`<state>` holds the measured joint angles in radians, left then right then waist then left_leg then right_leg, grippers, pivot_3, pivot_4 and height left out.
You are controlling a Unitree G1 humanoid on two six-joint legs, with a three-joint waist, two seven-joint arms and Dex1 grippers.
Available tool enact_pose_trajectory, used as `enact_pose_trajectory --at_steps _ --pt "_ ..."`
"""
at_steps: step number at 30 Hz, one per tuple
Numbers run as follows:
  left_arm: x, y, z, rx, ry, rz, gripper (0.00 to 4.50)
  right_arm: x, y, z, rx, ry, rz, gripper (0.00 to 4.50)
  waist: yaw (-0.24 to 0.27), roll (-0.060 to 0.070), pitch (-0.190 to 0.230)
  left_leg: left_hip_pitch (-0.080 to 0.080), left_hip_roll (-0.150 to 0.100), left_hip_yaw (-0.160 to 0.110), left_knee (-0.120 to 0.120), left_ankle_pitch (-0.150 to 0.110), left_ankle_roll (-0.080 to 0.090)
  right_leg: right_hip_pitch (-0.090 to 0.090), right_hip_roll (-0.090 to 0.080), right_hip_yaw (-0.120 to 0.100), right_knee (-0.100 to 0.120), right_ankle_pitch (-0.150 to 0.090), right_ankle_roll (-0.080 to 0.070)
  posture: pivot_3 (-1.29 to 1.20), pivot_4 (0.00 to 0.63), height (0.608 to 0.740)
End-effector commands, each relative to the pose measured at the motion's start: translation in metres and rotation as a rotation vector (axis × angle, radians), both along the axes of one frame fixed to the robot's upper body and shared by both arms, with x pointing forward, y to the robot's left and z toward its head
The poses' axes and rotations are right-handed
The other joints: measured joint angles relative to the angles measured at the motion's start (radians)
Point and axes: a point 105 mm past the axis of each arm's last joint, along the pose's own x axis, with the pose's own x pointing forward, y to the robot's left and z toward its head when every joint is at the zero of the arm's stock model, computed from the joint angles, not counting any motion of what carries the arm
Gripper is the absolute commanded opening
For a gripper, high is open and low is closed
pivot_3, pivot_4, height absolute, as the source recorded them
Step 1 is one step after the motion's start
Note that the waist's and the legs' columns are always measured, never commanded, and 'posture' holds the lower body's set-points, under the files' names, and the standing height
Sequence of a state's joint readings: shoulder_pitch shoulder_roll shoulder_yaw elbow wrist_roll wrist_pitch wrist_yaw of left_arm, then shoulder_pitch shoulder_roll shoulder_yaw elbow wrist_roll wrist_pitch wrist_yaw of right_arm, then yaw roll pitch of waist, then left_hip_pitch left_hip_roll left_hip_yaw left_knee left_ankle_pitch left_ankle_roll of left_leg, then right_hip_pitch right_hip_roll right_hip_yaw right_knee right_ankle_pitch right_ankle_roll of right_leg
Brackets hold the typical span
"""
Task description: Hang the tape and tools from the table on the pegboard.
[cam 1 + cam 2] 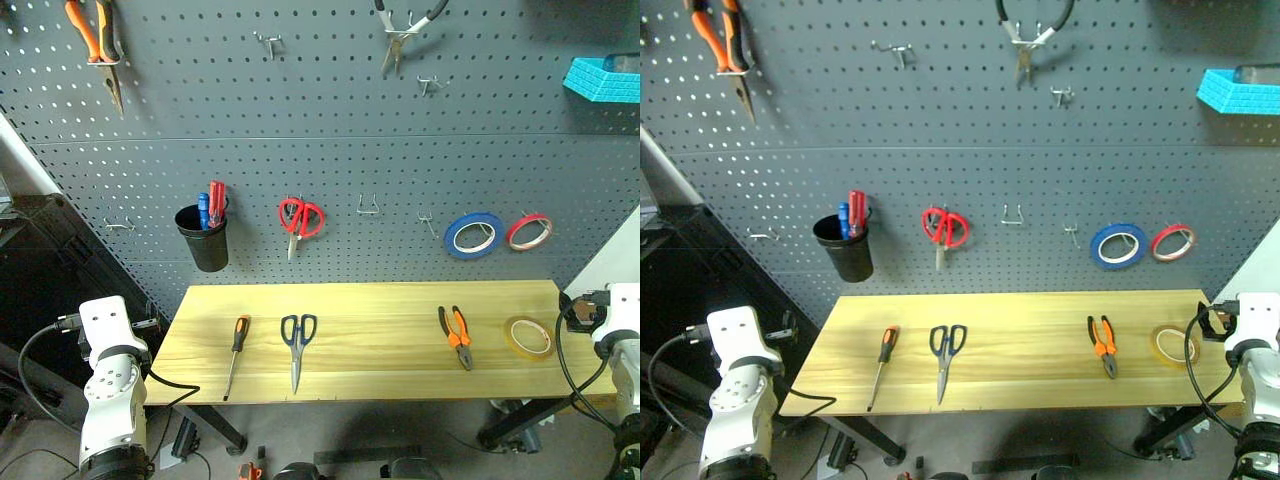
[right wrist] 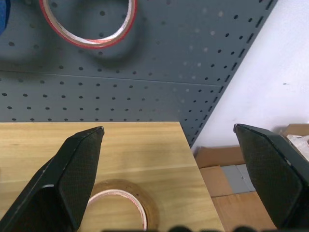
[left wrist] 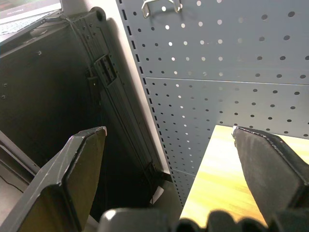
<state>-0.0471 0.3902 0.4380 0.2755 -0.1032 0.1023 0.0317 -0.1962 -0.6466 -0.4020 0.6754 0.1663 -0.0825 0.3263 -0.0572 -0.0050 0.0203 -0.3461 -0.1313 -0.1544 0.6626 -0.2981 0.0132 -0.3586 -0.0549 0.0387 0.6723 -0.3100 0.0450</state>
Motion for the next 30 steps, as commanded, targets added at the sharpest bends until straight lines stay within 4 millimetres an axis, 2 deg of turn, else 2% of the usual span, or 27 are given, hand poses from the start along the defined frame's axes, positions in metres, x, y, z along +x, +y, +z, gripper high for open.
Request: enact_pose_trajectory --at_steps 1,10,15,18,20,23,25,27,29,30 --pt "0.006 0.001 0.021 0.044 -0.059 -0.013 4.48 0.007 -0.002 0.022 -0.046 -0.062 0.017 4.5 0.001 0.0 0.0 0.0 0.0 0.0 0.0 0.0 0.0 0.0 0.0 0.001 0.0 0.0 0.0 -0.11 0.0 0.74" --pt "0.011 -0.004 0.023 0.052 -0.064 -0.042 4.48 0.007 0.002 0.021 -0.042 -0.063 0.024 4.5 0.001 0.0 0.0 0.0 0.0 0.003 0.0 -0.001 0.001 -0.001 0.0 0.003 0.0 0.0 0.0 -0.11 0.0 0.74" --pt "0.022 -0.027 0.031 0.063 -0.084 -0.136 4.48 0.005 0.008 0.014 -0.032 -0.027 0.058 4.5 0.001 -0.001 0.0 0.0 0.0 0.003 0.0 -0.001 0.001 -0.001 0.0 0.003 0.0 0.0 0.0 -0.12 0.0 0.74" --pt "0.032 -0.065 0.034 0.009 -0.088 -0.308 4.48 0.002 0.026 0.005 0.028 0.015 0.123 4.5 0.002 0.0 0.0 0.0 0.0 0.003 0.0 -0.001 0.001 -0.001 0.0 0.003 0.0 0.0 0.0 -0.15 0.0 0.74" --pt "0.035 -0.094 0.036 -0.028 -0.084 -0.437 4.48 0.001 0.036 0.005 0.099 0.017 0.129 4.5 0.001 0.0 0.0 0.0 0.0 0.003 0.0 -0.002 0.001 -0.001 0.0 0.003 0.0 0.0 0.0 -0.16 0.0 0.74" --pt "0.035 -0.133 0.035 -0.073 -0.039 -0.609 4.48 0.001 0.054 0.009 0.194 0.04 0.153 4.5 -0.004 0.003 0.005 0.0 0.0 0.004 0.0 -0.003 0.003 -0.001 0.0 0.004 0.0 0.0 0.0 -0.2 0.037 0.74" --pt "0.035 -0.153 0.033 -0.065 0.007 -0.7 4.48 -0.001 0.062 0.009 0.197 0.079 0.17 4.5 -0.008 0.004 0.008 0.0 0.001 0.005 0.0 -0.003 0.004 -0.001 0.0 0.005 0.0 0.0 0.0 -0.2 0.045 0.74" --pt "0.034 -0.164 0.033 -0.059 0.033 -0.749 4.48 -0.002 0.065 0.009 0.196 0.106 0.168 4.5 -0.015 0.006 0.009 0.0 0.001 0.005 0.0 -0.003 0.004 -0.001 0.001 0.005 0.0 0.0 0.0 -0.21 0.054 0.74" --pt "0.032 -0.2 0.039 -0.064 0.071 -0.935 4.48 -0.004 0.073 -0.001 0.186 0.192 0.196 4.5 -0.025 0.004 0.034 0.0 0.002 0.005 0.0 -0.004 0.004 -0.001 0.001 0.004 0.0 0.0 0.0 -0.25 0.114 0.74" --pt "0.03 -0.212 0.041 -0.067 0.082 -1.003 4.48 -0.005 0.075 -0.005 0.179 0.229 0.206 4.5 -0.029 0.005 0.045 0.001 0.002 0.006 0.0 -0.004 0.005 0.001 0.001 0.005 0.0 0.0 0.0 -0.25 0.114 0.74"
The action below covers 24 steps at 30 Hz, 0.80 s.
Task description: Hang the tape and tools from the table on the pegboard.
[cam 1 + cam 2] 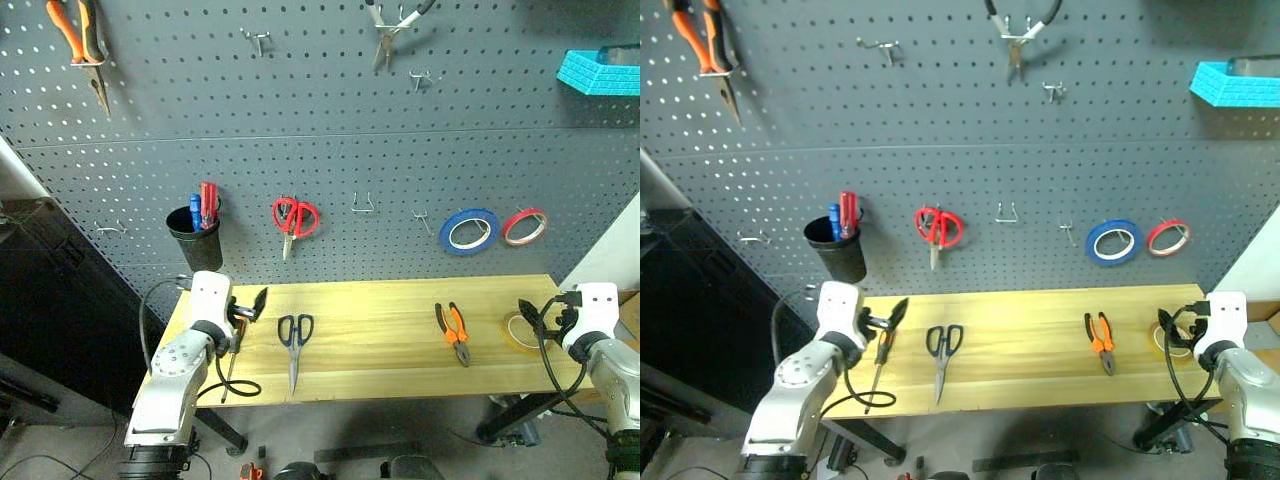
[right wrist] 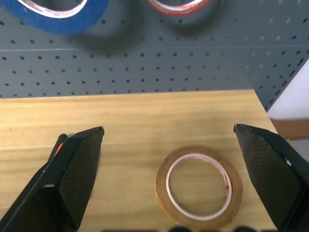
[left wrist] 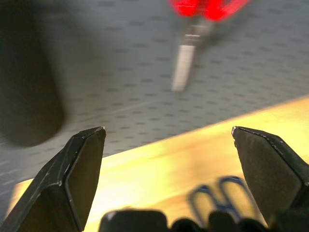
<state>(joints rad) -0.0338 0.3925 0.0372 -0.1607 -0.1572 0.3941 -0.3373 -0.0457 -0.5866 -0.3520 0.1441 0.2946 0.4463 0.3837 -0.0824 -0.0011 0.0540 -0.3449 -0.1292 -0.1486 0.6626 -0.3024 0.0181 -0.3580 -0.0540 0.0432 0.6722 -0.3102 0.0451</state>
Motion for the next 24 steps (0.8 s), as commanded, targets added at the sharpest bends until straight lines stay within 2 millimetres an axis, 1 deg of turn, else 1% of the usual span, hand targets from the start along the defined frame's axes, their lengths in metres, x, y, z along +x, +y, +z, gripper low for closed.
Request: enact_pose_trajectory --at_steps 1,3,4,5,7,8,11,13,15,17,24 --pt "-0.003 -0.042 0.024 -0.003 -0.023 -0.227 4.48 0.0 0.012 -0.003 -0.034 0.079 0.056 4.5 -0.005 0.0 0.022 -0.001 0.0 0.0 0.0 0.0 0.0 0.0 0.0 0.0 0.0 0.0 0.0 -0.26 0.13 0.74" --pt "-0.007 -0.072 0.036 -0.032 -0.016 -0.391 4.48 0.006 0.011 -0.003 -0.012 0.102 0.058 4.5 -0.007 0.002 0.036 -0.001 0.0 0.0 0.001 0.0 0.0 -0.001 0.0 0.0 0.0 0.0 0.0 -0.28 0.166 0.74" --pt "-0.008 -0.088 0.043 -0.04 -0.019 -0.47 4.48 0.01 0.008 -0.005 -0.013 0.127 0.051 4.5 -0.008 0.001 0.051 -0.001 0.0 0.001 0.001 0.0 0.0 -0.001 0.0 0.0 0.0 0.0 0.0 -0.29 0.184 0.74" --pt "-0.008 -0.098 0.049 -0.037 -0.025 -0.522 4.48 0.013 0.005 -0.008 -0.026 0.151 0.047 4.5 -0.01 0.002 0.07 -0.001 0.0 0.002 0.001 0.0 0.001 0.0 0.0 0.0 0.0 0.0 0.0 -0.3 0.196 0.74" --pt "-0.006 -0.111 0.057 -0.012 -0.036 -0.585 4.48 0.019 0.002 -0.01 -0.043 0.177 0.043 4.5 -0.02 0.002 0.092 -0.003 0.0 0.005 0.002 0.001 0.002 -0.003 -0.001 0.002 0.0 0.002 0.0 -0.31 0.215 0.74" --pt "-0.006 -0.114 0.06 0.003 -0.043 -0.612 4.48 0.022 0.003 -0.011 -0.046 0.182 0.045 4.5 -0.024 0.002 0.095 -0.003 0.001 0.008 0.001 0.001 0.002 -0.005 -0.001 0.003 0.001 0.003 0.0 -0.31 0.233 0.74" --pt "-0.008 -0.128 0.072 0.013 -0.075 -0.685 4.48 0.032 0.003 -0.014 -0.051 0.202 0.052 4.5 -0.044 -0.002 0.119 -0.007 0.004 0.013 -0.001 0.0 0.002 -0.01 0.0 0.004 0.002 0.002 -0.001 -0.31 0.259 0.74" --pt "-0.01 -0.134 0.078 0.005 -0.085 -0.721 4.48 0.037 0.003 -0.017 -0.048 0.223 0.059 4.5 -0.064 -0.004 0.135 -0.017 0.004 0.015 0.001 0.0 0.001 -0.019 0.0 0.004 0.002 0.002 -0.001 -0.3 0.276 0.74" --pt "-0.012 -0.137 0.082 0.011 -0.094 -0.741 4.48 0.043 0.001 -0.017 -0.051 0.228 0.063 4.5 -0.077 -0.006 0.152 -0.02 0.004 0.018 0.002 -0.001 0.003 -0.022 -0.001 0.006 0.001 0.002 -0.001 -0.29 0.293 0.74" --pt "-0.013 -0.138 0.084 0.019 -0.098 -0.752 4.48 0.051 0.0 -0.015 -0.031 0.219 0.06 4.5 -0.085 -0.007 0.172 -0.02 0.004 0.021 0.002 -0.002 0.005 -0.023 -0.002 0.007 0.001 0.002 -0.001 -0.28 0.305 0.74" --pt "-0.023 -0.136 0.084 0.035 -0.089 -0.767 4.48 0.071 0.003 -0.015 -0.102 0.243 0.143 4.5 -0.085 -0.018 0.218 -0.021 0.006 0.029 0.002 -0.003 0.005 -0.03 -0.001 0.013 0.006 0.002 0.0 -0.23 0.338 0.74"
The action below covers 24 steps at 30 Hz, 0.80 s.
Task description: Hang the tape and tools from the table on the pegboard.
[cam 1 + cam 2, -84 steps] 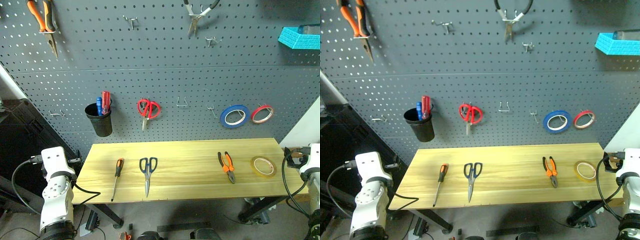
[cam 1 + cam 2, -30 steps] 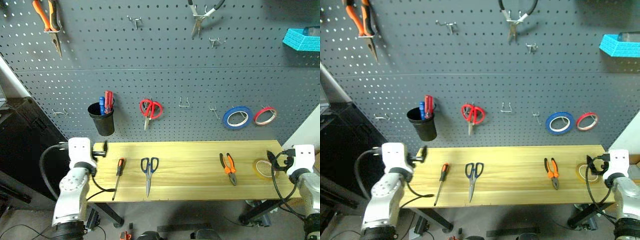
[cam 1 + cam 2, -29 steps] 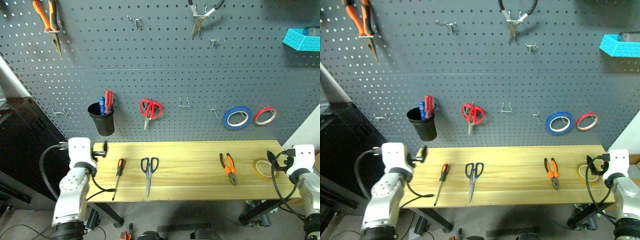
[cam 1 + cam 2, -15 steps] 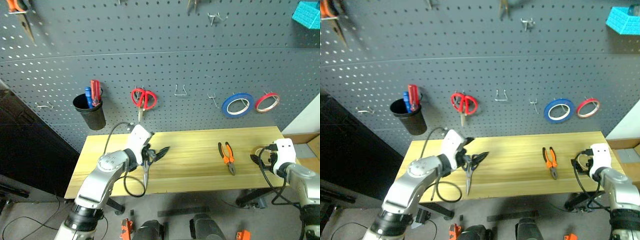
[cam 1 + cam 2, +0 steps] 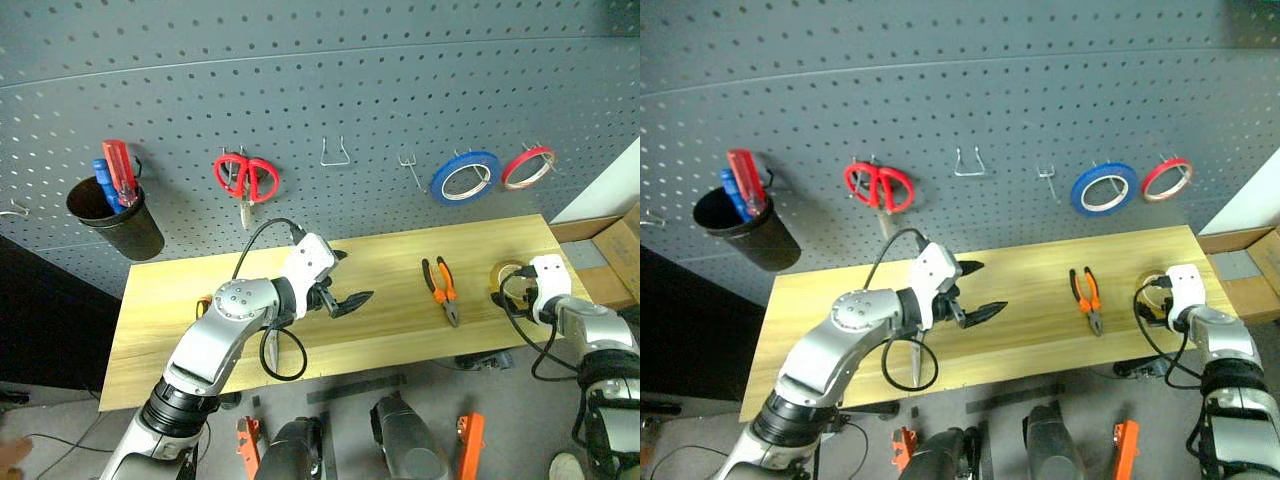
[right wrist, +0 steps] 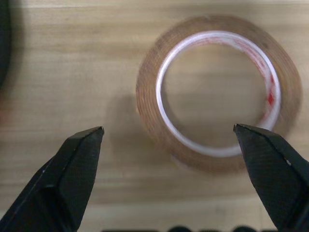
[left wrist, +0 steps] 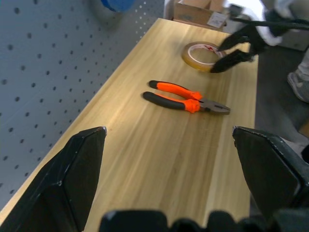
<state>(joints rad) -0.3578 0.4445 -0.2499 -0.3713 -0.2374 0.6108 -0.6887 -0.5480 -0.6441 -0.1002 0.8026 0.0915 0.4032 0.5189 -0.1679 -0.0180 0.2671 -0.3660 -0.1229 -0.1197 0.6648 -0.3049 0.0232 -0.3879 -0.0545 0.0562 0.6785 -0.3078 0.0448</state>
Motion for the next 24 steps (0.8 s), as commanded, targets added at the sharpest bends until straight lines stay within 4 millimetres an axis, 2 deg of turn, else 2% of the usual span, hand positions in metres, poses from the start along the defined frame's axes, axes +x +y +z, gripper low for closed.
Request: enact_pose_trajectory --at_steps 1,9,11,14,19,24 --pt "-0.012 -0.002 0.009 0.0 -0.03 -0.033 4.48 0.006 -0.006 0.004 -0.05 0.009 0.036 4.5 0.002 -0.002 0.008 0.0 0.0 0.001 0.0 0.0 0.0 0.0 0.0 0.001 0.0 0.0 0.0 -0.23 0.343 0.74" --pt "-0.018 0.004 0.004 0.028 -0.016 -0.024 4.48 0.012 -0.009 0.002 -0.053 0.076 0.016 4.5 0.007 -0.012 0.029 0.0 0.001 0.007 0.0 0.0 0.0 -0.002 0.0 0.005 0.0 0.001 0.002 -0.19 0.337 0.74" --pt "-0.018 0.006 0.004 0.036 -0.022 -0.02 4.48 0.012 -0.006 0.001 0.001 0.092 0.002 4.5 0.01 -0.012 0.029 0.0 0.001 0.007 0.0 0.0 0.0 -0.002 0.0 0.005 0.0 0.001 0.002 -0.18 0.333 0.74" --pt "-0.018 0.009 0.005 0.042 -0.033 -0.002 4.5 0.008 0.003 -0.006 0.082 0.138 0.02 3.86 0.018 -0.012 0.029 0.0 0.002 0.008 0.0 0.0 0.0 -0.002 0.0 0.005 0.0 0.001 0.002 -0.16 0.319 0.74" --pt "-0.019 0.014 0.005 0.05 -0.032 0.006 4.5 0.006 0.016 -0.014 0.134 0.163 0.066 2.12 0.029 -0.012 0.028 0.001 0.002 0.008 0.0 -0.001 -0.001 -0.002 0.001 0.004 0.0 0.001 0.002 -0.16 0.301 0.74" --pt "-0.015 0.017 0.005 0.051 -0.039 0.016 4.5 0.007 0.024 -0.018 0.078 0.149 0.129 0.43 0.029 -0.014 0.028 0.001 0.007 0.01 0.002 -0.002 -0.003 -0.002 0.001 -0.003 -0.001 0.002 0.003 -0.17 0.291 0.74"
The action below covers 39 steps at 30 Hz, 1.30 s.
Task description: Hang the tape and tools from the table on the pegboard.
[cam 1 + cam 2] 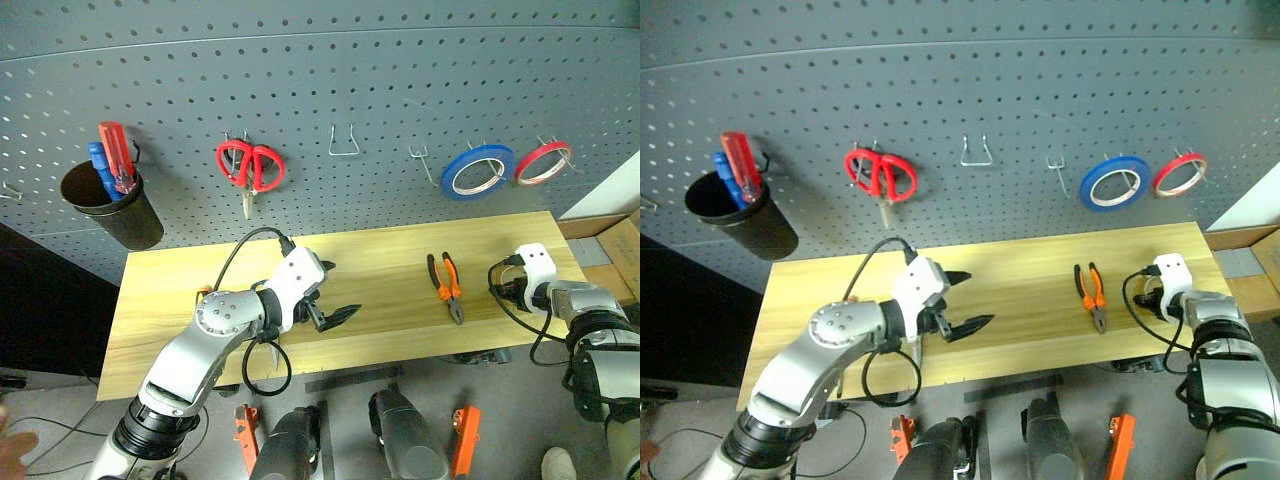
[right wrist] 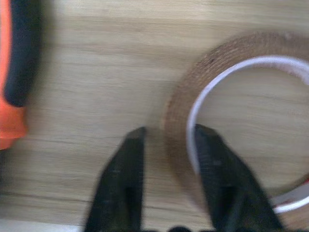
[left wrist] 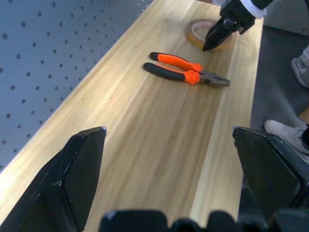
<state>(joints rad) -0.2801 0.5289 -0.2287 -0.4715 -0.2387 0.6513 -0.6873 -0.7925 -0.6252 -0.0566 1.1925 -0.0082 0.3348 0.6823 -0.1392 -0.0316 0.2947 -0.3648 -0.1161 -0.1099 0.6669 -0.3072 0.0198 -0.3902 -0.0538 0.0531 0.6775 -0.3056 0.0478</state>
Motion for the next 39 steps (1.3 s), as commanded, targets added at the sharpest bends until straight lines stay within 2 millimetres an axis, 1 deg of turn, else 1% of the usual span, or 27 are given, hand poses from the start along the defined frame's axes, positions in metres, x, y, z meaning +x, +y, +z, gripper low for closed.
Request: enact_pose_trajectory --at_steps 1,2,5,7,9,11,13,15,17,20,22,24,26,29,31,32,35,39 --pt "-0.001 -0.001 0.012 -0.019 -0.049 -0.01 4.5 -0.005 0.009 -0.012 -0.022 0.003 0.051 0.18 0.0 -0.001 0.0 0.0 0.002 0.0 0.001 -0.001 -0.001 0.0 0.0 -0.005 0.0 0.001 0.0 -0.17 0.289 0.74" --pt "0.0 -0.001 0.012 -0.021 -0.05 -0.008 4.5 -0.004 0.01 -0.012 -0.03 -0.008 0.058 0.11 0.0 -0.001 -0.001 0.0 0.003 0.0 0.002 -0.001 -0.002 0.0 0.0 -0.009 -0.001 0.001 -0.001 -0.17 0.288 0.74" --pt "0.001 -0.001 0.013 -0.024 -0.057 -0.005 4.5 -0.001 0.014 -0.005 -0.091 -0.086 0.101 0.11 0.0 0.0 -0.001 0.0 0.006 0.0 0.003 -0.002 -0.003 0.0 0.0 -0.012 0.0 0.002 -0.002 -0.18 0.285 0.74" --pt "0.002 0.0 0.013 -0.023 -0.064 -0.005 4.5 -0.001 0.015 0.005 -0.133 -0.149 0.121 0.11 0.0 0.0 -0.001 0.0 0.006 0.001 0.004 -0.002 -0.004 -0.001 0.0 -0.012 0.001 0.002 -0.002 -0.18 0.285 0.74" --pt "0.002 0.0 0.014 -0.024 -0.069 -0.006 4.5 -0.003 0.017 0.016 -0.13 -0.194 0.119 0.11 0.002 0.0 -0.001 0.0 0.006 0.0 0.005 -0.002 -0.004 -0.001 0.0 -0.012 0.002 0.002 -0.002 -0.19 0.279 0.74" --pt "0.004 0.001 0.017 -0.029 -0.082 -0.004 4.5 -0.012 0.017 0.037 -0.142 -0.261 0.12 0.11 0.004 0.002 -0.002 -0.002 0.006 0.001 0.005 -0.002 -0.004 -0.004 0.0 -0.012 0.002 0.002 -0.002 -0.19 0.274 0.74" --pt "0.006 0.004 0.02 -0.035 -0.09 0.005 4.5 -0.023 0.019 0.059 -0.166 -0.319 0.127 0.11 0.007 0.007 -0.005 -0.006 0.006 0.0 0.007 -0.003 -0.004 -0.007 0.0 -0.012 0.003 0.002 -0.002 -0.19 0.269 0.74" --pt "0.009 0.008 0.023 -0.044 -0.099 0.024 4.5 -0.038 0.026 0.086 -0.182 -0.386 0.128 0.11 0.01 0.009 -0.005 -0.018 0.005 0.001 0.011 -0.003 -0.004 -0.019 0.0 -0.012 0.006 0.003 -0.002 -0.2 0.267 0.74" --pt "0.013 0.014 0.027 -0.073 -0.105 0.064 4.5 -0.055 0.039 0.108 -0.189 -0.443 0.134 0.11 0.012 0.01 -0.005 -0.02 0.006 0.001 0.012 -0.003 -0.004 -0.022 0.0 -0.013 0.007 0.003 -0.003 -0.21 0.271 0.74" --pt "0.016 0.02 0.037 -0.141 -0.141 0.112 4.5 -0.076 0.065 0.125 -0.175 -0.513 0.139 0.11 0.013 0.009 -0.005 -0.02 0.006 0.001 0.011 -0.003 -0.004 -0.022 0.0 -0.014 0.006 0.004 -0.003 -0.23 0.276 0.74" --pt "0.014 0.024 0.043 -0.196 -0.145 0.144 4.5 -0.088 0.088 0.136 -0.142 -0.582 0.129 0.11 0.013 0.009 -0.005 -0.02 0.006 0.0 0.011 -0.003 -0.004 -0.022 0.0 -0.014 0.006 0.004 -0.002 -0.24 0.277 0.74" --pt "0.009 0.025 0.047 -0.23 -0.157 0.144 4.5 -0.098 0.116 0.146 -0.148 -0.677 0.139 0.11 0.012 0.009 -0.005 -0.02 0.006 0.001 0.011 -0.003 -0.004 -0.022 0.0 -0.014 0.006 0.004 -0.002 -0.24 0.277 0.74" --pt "0.005 0.028 0.046 -0.238 -0.157 0.147 4.5 -0.105 0.146 0.159 -0.179 -0.79 0.206 0.11 0.011 0.009 -0.005 -0.02 0.006 0.001 0.011 -0.003 -0.004 -0.023 0.0 -0.013 0.006 0.004 -0.002 -0.24 0.277 0.74" --pt "-0.001 0.027 0.042 -0.253 -0.128 0.132 4.5 -0.103 0.178 0.182 -0.164 -0.94 0.254 0.11 0.006 0.009 -0.005 -0.02 0.006 0.002 0.012 -0.003 -0.004 -0.024 -0.001 -0.013 0.005 0.005 -0.002 -0.24 0.275 0.74" --pt "-0.004 0.025 0.042 -0.264 -0.138 0.115 4.5 -0.095 0.192 0.197 -0.159 -1.027 0.278 0.11 0.003 0.009 -0.005 -0.02 0.006 0.003 0.012 -0.002 -0.004 -0.024 -0.001 -0.014 0.005 0.008 -0.003 -0.24 0.271 0.74" --pt "-0.005 0.025 0.041 -0.265 -0.139 0.111 4.5 -0.091 0.196 0.201 -0.148 -1.049 0.283 0.11 0.003 0.009 -0.006 -0.02 0.006 0.004 0.013 -0.002 -0.005 -0.024 -0.001 -0.014 0.005 0.008 -0.004 -0.23 0.267 0.74" --pt "-0.013 0.023 0.043 -0.26 -0.167 0.037 4.5 -0.073 0.207 0.205 -0.139 -1.08 0.329 0.11 0.002 0.009 -0.006 -0.019 0.007 0.003 0.013 -0.002 -0.005 -0.024 -0.001 -0.016 0.005 0.009 -0.004 -0.23 0.265 0.74" --pt "-0.021 0.024 0.05 -0.267 -0.183 -0.073 4.5 -0.045 0.213 0.206 -0.116 -1.091 0.372 0.11 0.002 0.009 -0.006 -0.019 0.007 0.005 0.012 -0.002 -0.005 -0.025 -0.001 -0.016 0.005 0.01 -0.005 -0.21 0.26 0.74"
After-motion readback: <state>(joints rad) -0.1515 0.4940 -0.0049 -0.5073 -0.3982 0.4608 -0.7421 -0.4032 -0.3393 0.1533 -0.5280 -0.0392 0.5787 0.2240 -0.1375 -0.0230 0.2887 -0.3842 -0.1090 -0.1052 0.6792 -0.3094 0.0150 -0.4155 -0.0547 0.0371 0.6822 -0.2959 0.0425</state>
